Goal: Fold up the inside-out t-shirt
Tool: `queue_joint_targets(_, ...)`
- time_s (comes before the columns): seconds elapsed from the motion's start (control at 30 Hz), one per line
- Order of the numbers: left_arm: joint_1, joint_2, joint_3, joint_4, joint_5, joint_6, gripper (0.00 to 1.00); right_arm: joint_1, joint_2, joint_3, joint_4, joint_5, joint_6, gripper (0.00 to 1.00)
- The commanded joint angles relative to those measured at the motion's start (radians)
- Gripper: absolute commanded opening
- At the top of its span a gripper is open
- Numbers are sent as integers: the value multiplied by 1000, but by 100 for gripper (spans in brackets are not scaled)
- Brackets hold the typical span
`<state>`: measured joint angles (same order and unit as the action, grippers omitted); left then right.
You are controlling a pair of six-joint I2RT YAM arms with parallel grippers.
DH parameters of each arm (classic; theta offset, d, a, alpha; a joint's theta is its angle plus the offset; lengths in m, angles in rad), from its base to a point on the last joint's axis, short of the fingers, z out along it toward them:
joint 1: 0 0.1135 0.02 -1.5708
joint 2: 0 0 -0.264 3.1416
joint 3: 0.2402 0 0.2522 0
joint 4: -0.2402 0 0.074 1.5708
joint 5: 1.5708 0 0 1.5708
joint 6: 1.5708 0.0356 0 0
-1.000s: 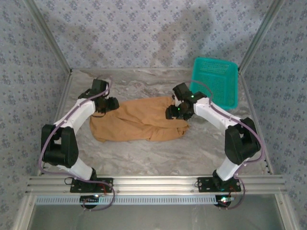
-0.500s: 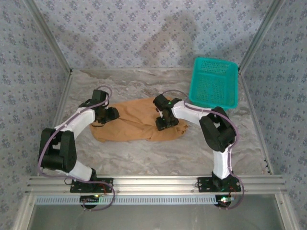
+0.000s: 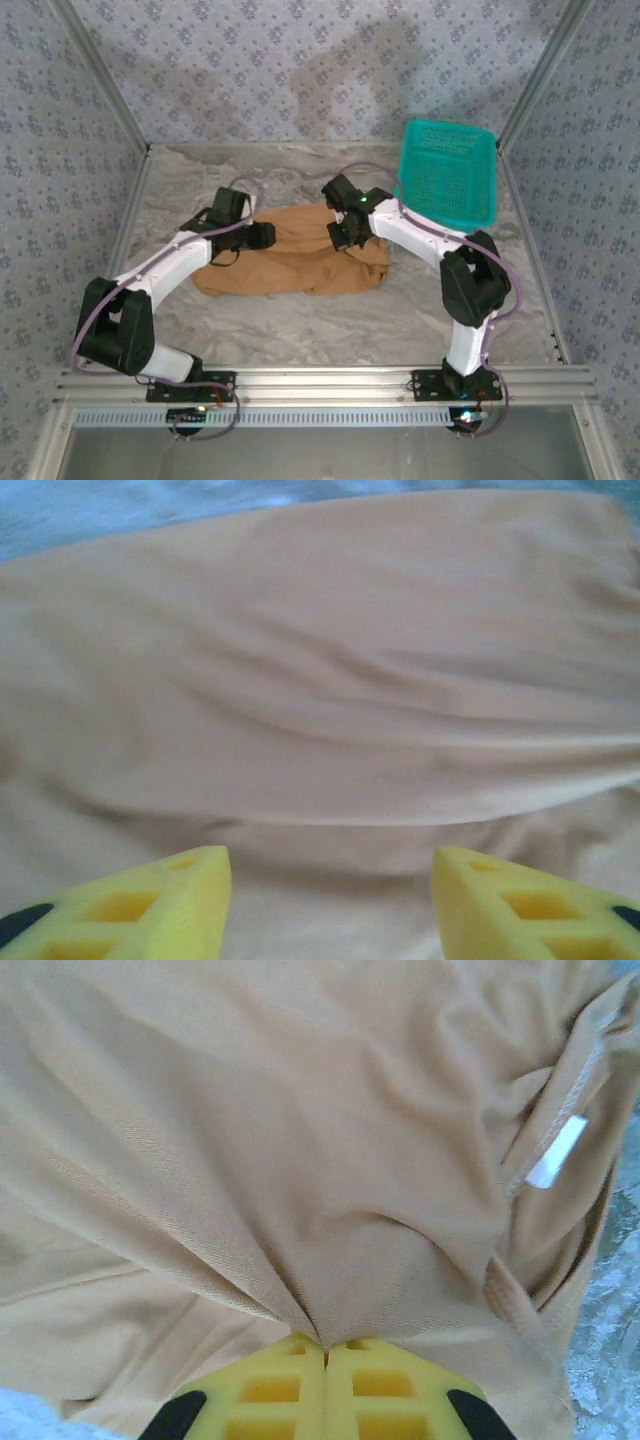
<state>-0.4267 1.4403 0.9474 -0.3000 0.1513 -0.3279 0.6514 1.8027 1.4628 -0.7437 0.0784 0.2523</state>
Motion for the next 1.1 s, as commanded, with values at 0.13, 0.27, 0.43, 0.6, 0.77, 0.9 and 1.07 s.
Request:
queue_joint_targets(0.13, -129, 72, -43, 402, 64, 266, 70, -187, -146, -83, 179, -337, 101, 0)
queue_joint_targets(0.27, -136, 171, 32, 464, 79, 276, 76, -218, -139, -88, 194, -402, 108, 0)
queue_joint_targets(0.43, -164, 298, 130, 469, 171, 277, 90, -240, -130, -97, 201, -430, 115, 0)
queue_joint_targets(0.6, -207, 412, 191, 462, 250, 257, 90, -287, -106, -87, 209, -455, 136, 0)
queue_joint_targets(0.77, -195, 555, 329, 287, 387, 248, 7, -346, -48, -52, 204, -479, 171, 0)
queue_joint_targets(0.9, -165, 539, 374, 163, 458, 196, 0, -361, 23, 25, 148, -363, 186, 6)
queue_joint_targets(1.07, -124, 428, 322, 179, 611, 129, 0, -342, 87, 120, 15, -102, 200, 22)
